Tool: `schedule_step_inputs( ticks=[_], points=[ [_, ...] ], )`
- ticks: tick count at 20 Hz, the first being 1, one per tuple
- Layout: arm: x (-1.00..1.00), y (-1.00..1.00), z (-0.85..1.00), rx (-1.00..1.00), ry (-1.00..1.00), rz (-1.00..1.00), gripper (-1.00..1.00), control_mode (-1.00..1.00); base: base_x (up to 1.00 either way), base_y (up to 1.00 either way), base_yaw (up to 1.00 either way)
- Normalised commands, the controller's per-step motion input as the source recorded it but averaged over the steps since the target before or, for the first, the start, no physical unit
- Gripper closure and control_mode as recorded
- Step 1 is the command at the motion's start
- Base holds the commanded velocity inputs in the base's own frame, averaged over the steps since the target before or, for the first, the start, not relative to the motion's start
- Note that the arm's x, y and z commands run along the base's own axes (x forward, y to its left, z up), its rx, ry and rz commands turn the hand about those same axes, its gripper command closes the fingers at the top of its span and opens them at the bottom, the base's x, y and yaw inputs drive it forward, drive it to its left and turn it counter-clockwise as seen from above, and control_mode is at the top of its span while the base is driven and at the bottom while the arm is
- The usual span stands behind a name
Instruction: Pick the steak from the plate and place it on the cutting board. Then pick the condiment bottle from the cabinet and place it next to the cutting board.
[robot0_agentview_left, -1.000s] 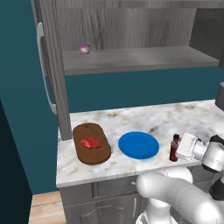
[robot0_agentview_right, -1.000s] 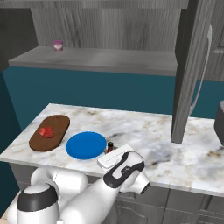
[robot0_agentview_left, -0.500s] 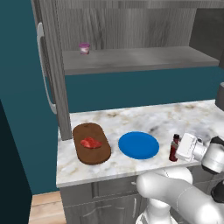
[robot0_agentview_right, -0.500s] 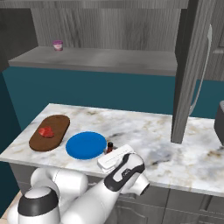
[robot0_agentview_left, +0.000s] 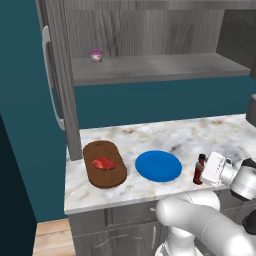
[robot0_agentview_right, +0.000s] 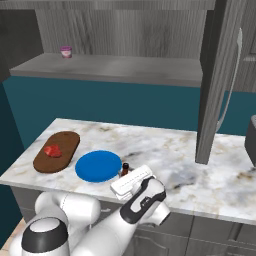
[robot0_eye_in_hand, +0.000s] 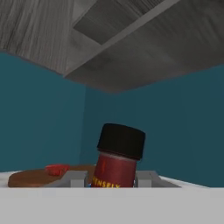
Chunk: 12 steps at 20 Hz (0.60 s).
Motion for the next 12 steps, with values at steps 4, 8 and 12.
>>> schedule_step_inputs(
  ticks=[4, 8, 12],
  points=[
    [0.0, 0.04, -0.17, 0.0, -0.04, 0.0, 1.0, -1.0, 0.0, 0.0, 0.0],
    [0.0, 0.04, -0.17, 0.0, -0.02, 0.0, 1.0, -1.0, 0.0, 0.0, 0.0],
    [0.0, 0.07, -0.18, 0.0, -0.01, 0.0, 1.0, -1.0, 0.0, 0.0, 0.0]
  ],
)
